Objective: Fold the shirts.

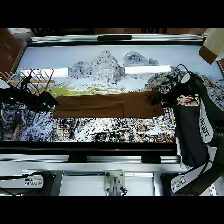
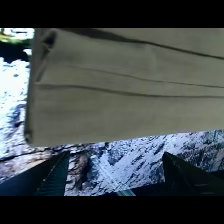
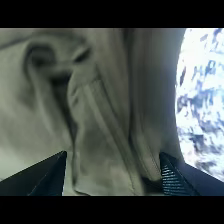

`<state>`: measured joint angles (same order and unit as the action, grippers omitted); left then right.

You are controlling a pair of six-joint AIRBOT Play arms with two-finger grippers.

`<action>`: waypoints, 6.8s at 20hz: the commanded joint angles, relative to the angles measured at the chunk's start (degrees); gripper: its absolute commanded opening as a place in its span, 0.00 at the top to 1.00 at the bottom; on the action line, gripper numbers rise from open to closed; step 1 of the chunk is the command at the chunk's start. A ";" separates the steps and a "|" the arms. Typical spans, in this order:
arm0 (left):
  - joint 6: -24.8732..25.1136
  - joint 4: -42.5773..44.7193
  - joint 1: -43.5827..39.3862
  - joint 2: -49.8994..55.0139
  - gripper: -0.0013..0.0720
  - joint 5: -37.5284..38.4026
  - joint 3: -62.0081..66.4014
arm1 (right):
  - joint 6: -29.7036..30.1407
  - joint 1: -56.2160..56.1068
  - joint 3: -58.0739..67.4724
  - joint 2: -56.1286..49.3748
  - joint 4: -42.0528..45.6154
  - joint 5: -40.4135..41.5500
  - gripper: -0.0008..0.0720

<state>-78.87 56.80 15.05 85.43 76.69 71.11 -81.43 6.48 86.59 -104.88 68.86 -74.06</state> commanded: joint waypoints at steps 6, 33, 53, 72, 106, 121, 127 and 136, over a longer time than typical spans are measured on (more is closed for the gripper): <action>-0.11 -0.07 -7.08 0.04 0.00 -1.22 0.11 | -4.48 -3.45 -0.02 -4.28 -7.41 -0.83 0.28; 6.16 -20.50 -40.33 6.47 0.94 -15.89 9.75 | -21.46 -14.12 3.80 33.62 -12.17 -14.75 0.91; 4.33 -7.87 -5.79 -22.47 0.94 -1.05 3.50 | -18.56 -29.51 3.80 10.49 -11.45 2.78 0.17; 5.35 -7.67 -5.77 -22.49 0.94 -2.10 1.38 | -12.26 -22.84 -22.64 14.25 -7.17 2.12 0.17; 5.14 -5.99 -5.75 -22.47 0.94 -1.81 1.38 | 12.50 -10.64 -22.64 21.18 -43.43 12.31 0.91; 5.11 -6.01 -5.77 -22.47 0.94 -1.66 1.38 | -11.02 29.59 5.09 29.88 -10.10 -3.93 0.91; 5.14 -6.01 -5.77 -22.47 0.94 -1.44 1.38 | -11.89 35.69 5.09 34.91 -1.27 -14.82 0.91; 6.38 -6.01 -5.79 -22.40 0.94 -3.58 1.36 | -10.34 36.33 -1.11 41.29 24.70 -32.65 0.91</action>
<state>-72.75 50.78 9.26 63.00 74.70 72.51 -92.77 42.59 89.34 -66.00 85.60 -97.78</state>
